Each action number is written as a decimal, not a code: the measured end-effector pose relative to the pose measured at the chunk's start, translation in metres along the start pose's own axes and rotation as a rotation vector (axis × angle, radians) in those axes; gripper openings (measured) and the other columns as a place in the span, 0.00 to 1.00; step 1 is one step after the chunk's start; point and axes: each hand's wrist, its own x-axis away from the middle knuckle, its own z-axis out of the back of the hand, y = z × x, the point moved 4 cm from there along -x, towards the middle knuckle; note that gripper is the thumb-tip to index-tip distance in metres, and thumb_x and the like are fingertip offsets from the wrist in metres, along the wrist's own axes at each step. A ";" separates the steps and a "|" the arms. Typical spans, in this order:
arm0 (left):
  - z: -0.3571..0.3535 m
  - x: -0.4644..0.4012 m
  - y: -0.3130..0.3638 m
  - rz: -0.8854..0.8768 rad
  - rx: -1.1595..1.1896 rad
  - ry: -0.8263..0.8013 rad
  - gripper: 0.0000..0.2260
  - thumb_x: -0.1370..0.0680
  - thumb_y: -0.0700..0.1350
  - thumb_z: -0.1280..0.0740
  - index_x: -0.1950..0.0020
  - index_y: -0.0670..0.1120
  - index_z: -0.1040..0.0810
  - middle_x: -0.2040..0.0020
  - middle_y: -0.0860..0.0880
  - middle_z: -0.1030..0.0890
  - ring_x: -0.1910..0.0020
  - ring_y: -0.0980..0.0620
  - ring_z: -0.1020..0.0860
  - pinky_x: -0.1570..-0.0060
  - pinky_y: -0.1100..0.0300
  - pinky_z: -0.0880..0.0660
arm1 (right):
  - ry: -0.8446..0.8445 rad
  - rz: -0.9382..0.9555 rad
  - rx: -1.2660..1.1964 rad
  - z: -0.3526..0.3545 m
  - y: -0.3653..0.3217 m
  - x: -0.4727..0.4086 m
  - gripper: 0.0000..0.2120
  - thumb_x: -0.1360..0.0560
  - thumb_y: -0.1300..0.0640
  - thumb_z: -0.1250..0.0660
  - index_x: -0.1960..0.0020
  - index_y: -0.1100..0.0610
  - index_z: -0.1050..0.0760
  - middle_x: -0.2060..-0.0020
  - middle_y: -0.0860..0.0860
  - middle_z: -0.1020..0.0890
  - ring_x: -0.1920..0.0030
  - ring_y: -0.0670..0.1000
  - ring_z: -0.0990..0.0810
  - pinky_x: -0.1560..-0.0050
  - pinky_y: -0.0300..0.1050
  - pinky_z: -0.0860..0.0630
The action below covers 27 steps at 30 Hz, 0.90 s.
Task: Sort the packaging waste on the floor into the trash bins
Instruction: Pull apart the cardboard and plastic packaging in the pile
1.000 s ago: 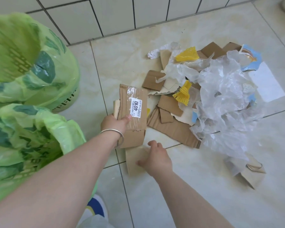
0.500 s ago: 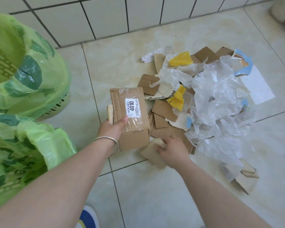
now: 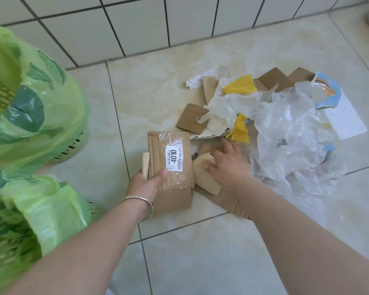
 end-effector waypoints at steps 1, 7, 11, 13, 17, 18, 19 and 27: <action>-0.001 0.000 -0.001 -0.001 -0.004 -0.001 0.09 0.25 0.47 0.31 0.49 0.44 0.24 0.66 0.52 0.25 0.69 0.55 0.29 0.70 0.63 0.35 | -0.019 -0.015 0.022 0.002 0.000 -0.002 0.22 0.22 0.43 0.42 0.34 0.54 0.28 0.27 0.57 0.40 0.25 0.58 0.47 0.27 0.52 0.45; 0.001 0.004 -0.003 0.000 0.016 -0.001 0.08 0.25 0.46 0.31 0.49 0.46 0.24 0.63 0.53 0.23 0.65 0.57 0.26 0.67 0.65 0.33 | 0.064 -0.056 -0.053 0.002 -0.004 0.001 0.24 0.24 0.43 0.39 0.33 0.54 0.29 0.40 0.55 0.28 0.38 0.57 0.31 0.39 0.47 0.34; 0.005 0.014 -0.001 0.000 0.060 0.005 0.09 0.25 0.47 0.31 0.49 0.45 0.23 0.65 0.53 0.23 0.67 0.56 0.26 0.68 0.64 0.33 | 0.133 -0.164 -0.380 0.011 -0.004 0.020 0.17 0.27 0.50 0.32 0.41 0.55 0.25 0.50 0.51 0.29 0.46 0.53 0.26 0.55 0.40 0.36; 0.003 0.024 0.002 -0.004 0.106 0.004 0.08 0.25 0.47 0.30 0.50 0.45 0.23 0.66 0.53 0.23 0.69 0.55 0.27 0.70 0.63 0.34 | 0.197 -0.173 -0.447 0.020 -0.005 0.032 0.15 0.28 0.53 0.31 0.43 0.56 0.26 0.53 0.49 0.28 0.47 0.53 0.26 0.55 0.40 0.37; 0.007 0.047 0.024 -0.068 0.185 -0.034 0.11 0.27 0.48 0.29 0.48 0.45 0.23 0.57 0.49 0.18 0.59 0.49 0.20 0.58 0.57 0.24 | 0.316 -0.144 -0.489 0.063 -0.010 0.064 0.14 0.26 0.56 0.33 0.41 0.57 0.29 0.51 0.50 0.24 0.53 0.51 0.28 0.55 0.43 0.34; 0.011 0.053 0.032 -0.092 0.192 -0.044 0.11 0.27 0.49 0.29 0.48 0.46 0.24 0.55 0.48 0.18 0.57 0.46 0.20 0.54 0.54 0.24 | 0.344 -0.136 -0.514 0.080 -0.013 0.074 0.14 0.25 0.57 0.34 0.41 0.57 0.30 0.53 0.48 0.24 0.54 0.51 0.27 0.56 0.43 0.33; 0.017 0.062 0.042 -0.119 0.193 -0.051 0.10 0.27 0.50 0.29 0.50 0.48 0.24 0.55 0.48 0.18 0.57 0.46 0.20 0.54 0.54 0.24 | 0.368 -0.125 -0.542 0.098 -0.017 0.085 0.13 0.25 0.57 0.35 0.42 0.56 0.31 0.57 0.47 0.25 0.54 0.52 0.26 0.57 0.44 0.33; 0.112 0.149 0.102 -0.353 0.183 0.036 0.13 0.25 0.52 0.32 0.47 0.47 0.28 0.59 0.49 0.22 0.63 0.50 0.24 0.65 0.60 0.30 | 0.503 0.096 -0.791 0.201 -0.111 0.185 0.16 0.24 0.55 0.34 0.37 0.54 0.31 0.52 0.49 0.24 0.53 0.52 0.25 0.66 0.35 0.32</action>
